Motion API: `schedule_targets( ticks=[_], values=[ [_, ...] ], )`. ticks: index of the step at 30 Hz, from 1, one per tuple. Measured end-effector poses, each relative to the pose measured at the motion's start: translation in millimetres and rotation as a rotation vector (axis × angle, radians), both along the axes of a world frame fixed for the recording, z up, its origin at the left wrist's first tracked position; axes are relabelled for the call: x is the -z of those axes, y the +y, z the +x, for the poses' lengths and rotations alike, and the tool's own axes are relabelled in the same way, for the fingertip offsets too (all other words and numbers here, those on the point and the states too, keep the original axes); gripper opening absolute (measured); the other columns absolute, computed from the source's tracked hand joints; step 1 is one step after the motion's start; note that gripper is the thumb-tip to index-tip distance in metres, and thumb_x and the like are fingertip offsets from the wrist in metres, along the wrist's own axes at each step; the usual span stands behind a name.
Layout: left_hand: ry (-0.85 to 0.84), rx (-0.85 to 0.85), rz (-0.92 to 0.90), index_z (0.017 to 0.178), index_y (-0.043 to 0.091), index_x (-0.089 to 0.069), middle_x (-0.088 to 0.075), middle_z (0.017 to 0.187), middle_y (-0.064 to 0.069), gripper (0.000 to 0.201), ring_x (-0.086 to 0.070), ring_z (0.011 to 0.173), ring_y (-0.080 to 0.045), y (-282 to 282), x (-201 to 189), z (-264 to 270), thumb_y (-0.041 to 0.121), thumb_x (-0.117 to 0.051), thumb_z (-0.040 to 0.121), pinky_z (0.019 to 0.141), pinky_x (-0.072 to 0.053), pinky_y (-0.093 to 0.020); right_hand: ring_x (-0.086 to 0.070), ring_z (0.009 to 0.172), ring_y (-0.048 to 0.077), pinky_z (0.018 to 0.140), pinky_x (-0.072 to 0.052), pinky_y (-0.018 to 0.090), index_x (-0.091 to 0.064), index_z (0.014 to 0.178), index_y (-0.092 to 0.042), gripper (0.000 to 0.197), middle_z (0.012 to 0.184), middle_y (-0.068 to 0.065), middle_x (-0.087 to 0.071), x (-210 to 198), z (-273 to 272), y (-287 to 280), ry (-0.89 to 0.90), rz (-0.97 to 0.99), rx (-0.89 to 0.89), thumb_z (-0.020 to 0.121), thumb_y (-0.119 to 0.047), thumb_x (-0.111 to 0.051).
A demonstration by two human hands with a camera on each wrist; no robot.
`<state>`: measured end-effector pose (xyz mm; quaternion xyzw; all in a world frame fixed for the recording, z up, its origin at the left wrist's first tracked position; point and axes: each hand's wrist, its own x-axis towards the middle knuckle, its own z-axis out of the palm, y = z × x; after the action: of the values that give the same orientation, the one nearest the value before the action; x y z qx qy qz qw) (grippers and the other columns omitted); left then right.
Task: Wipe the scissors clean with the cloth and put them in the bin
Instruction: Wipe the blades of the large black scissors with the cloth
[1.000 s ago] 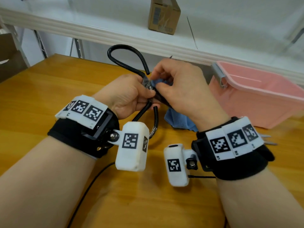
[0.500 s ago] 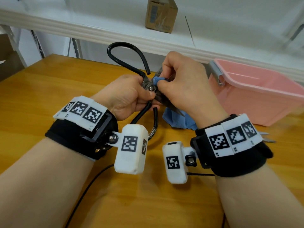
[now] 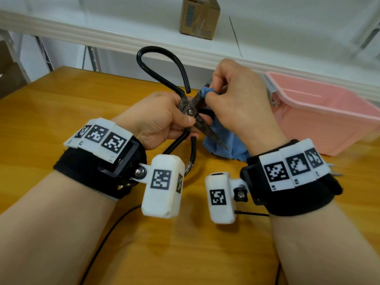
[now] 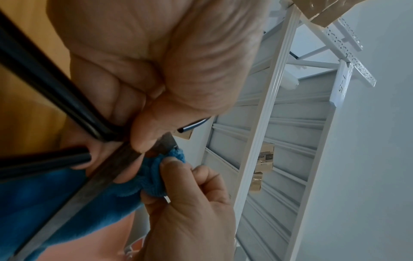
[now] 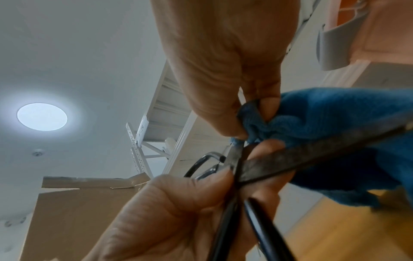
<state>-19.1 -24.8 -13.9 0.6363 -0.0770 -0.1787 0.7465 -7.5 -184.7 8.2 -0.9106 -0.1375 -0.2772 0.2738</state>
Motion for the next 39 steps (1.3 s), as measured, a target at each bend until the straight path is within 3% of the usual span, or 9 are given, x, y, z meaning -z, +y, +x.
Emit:
schedule_targets(
  ticks=[5, 10, 15, 19, 22, 26, 29, 33, 39],
  values=[
    [0.042, -0.018, -0.051, 0.110, 0.001, -0.058, -0.074, 0.097, -0.017, 0.029, -0.072, 0.086, -0.029, -0.3, 1.5, 2.4, -0.015, -0.044, 0.090, 0.076, -0.059, -0.036, -0.061, 0.072, 0.011, 0.064, -0.053, 0.032, -0.058, 0.078, -0.023, 0.016, 0.078, -0.007, -0.065, -9.6, -3.0, -7.8, 0.071, 0.079, -0.091, 0.076, -0.014, -0.072],
    [-0.007, -0.099, -0.027, 0.102, 0.002, -0.061, -0.070, 0.088, -0.017, 0.027, -0.071, 0.079, -0.028, -2.2, 1.7, 1.4, -0.017, -0.049, 0.087, 0.071, -0.061, -0.036, -0.054, 0.069, 0.004, 0.059, -0.042, 0.016, -0.059, 0.084, -0.020, 0.014, 0.075, -0.010, -0.059, -6.3, -11.5, 7.6, 0.051, -0.084, -0.210, 0.078, -0.012, -0.068],
    [-0.043, -0.139, 0.048, 0.104, 0.000, -0.061, -0.067, 0.092, -0.022, 0.028, -0.069, 0.095, -0.041, -4.6, 2.6, 2.0, -0.019, -0.052, 0.084, 0.084, -0.057, -0.050, -0.052, 0.069, 0.005, 0.061, -0.041, 0.018, -0.053, 0.083, -0.020, 0.014, 0.072, -0.009, -0.055, 2.8, -8.6, 13.6, -0.050, -0.062, -0.147, 0.082, -0.010, -0.064],
    [-0.033, -0.117, 0.057, 0.108, -0.001, -0.061, -0.070, 0.097, -0.024, 0.032, -0.069, 0.097, -0.042, -10.7, 2.8, 0.4, -0.020, -0.051, 0.084, 0.085, -0.057, -0.052, -0.056, 0.073, 0.016, 0.064, -0.050, 0.038, -0.048, 0.083, -0.020, 0.018, 0.074, -0.007, -0.052, 2.5, -4.9, 10.0, -0.094, 0.002, -0.056, 0.084, -0.007, -0.060],
    [-0.011, -0.130, 0.033, 0.101, 0.001, -0.061, -0.069, 0.095, -0.023, 0.029, -0.069, 0.096, -0.041, -10.4, 4.8, 0.3, -0.020, -0.050, 0.085, 0.076, -0.060, -0.045, -0.049, 0.066, 0.006, 0.059, -0.037, 0.024, -0.047, 0.081, -0.023, 0.021, 0.070, -0.010, -0.050, 1.6, -5.2, 9.6, -0.019, -0.088, -0.112, 0.084, -0.009, -0.063],
    [-0.027, -0.103, 0.019, 0.097, 0.007, -0.063, -0.072, 0.089, -0.016, 0.033, -0.071, 0.092, -0.035, -9.6, 3.4, 0.2, -0.021, -0.048, 0.086, 0.077, -0.060, -0.042, -0.051, 0.068, 0.009, 0.060, -0.041, 0.029, -0.039, 0.072, -0.027, 0.031, 0.072, -0.009, -0.048, 2.0, -2.2, 7.7, -0.027, -0.017, -0.088, 0.081, -0.005, -0.060],
    [-0.029, -0.062, 0.014, 0.099, 0.009, -0.063, -0.075, 0.084, -0.010, 0.037, -0.073, 0.086, -0.028, -9.1, 2.2, -0.2, -0.021, -0.046, 0.086, 0.077, -0.060, -0.040, -0.042, 0.068, 0.007, 0.059, -0.033, 0.026, -0.035, 0.070, -0.029, 0.036, 0.073, -0.012, -0.043, 0.9, -0.7, 5.1, -0.061, -0.011, -0.015, 0.081, -0.003, -0.057],
    [-0.016, -0.093, 0.011, 0.102, 0.004, -0.063, -0.071, 0.088, -0.016, 0.033, -0.072, 0.086, -0.032, -4.0, 2.9, 0.9, -0.021, -0.049, 0.085, 0.072, -0.061, -0.039, -0.043, 0.066, 0.005, 0.056, -0.029, 0.019, -0.035, 0.068, -0.030, 0.037, 0.072, -0.011, -0.045, -0.7, -6.9, 14.8, 0.013, -0.123, -0.102, 0.081, -0.006, -0.060],
    [-0.014, -0.044, 0.003, 0.099, 0.009, -0.063, -0.074, 0.083, -0.013, 0.037, -0.073, 0.081, -0.027, -7.8, 1.5, -1.5, -0.022, -0.046, 0.086, 0.072, -0.061, -0.037, -0.048, 0.074, 0.016, 0.058, -0.032, 0.026, -0.033, 0.069, -0.030, 0.037, 0.084, -0.003, -0.049, 0.2, -3.9, 9.1, -0.066, -0.019, -0.007, 0.082, -0.003, -0.056]
  ],
)
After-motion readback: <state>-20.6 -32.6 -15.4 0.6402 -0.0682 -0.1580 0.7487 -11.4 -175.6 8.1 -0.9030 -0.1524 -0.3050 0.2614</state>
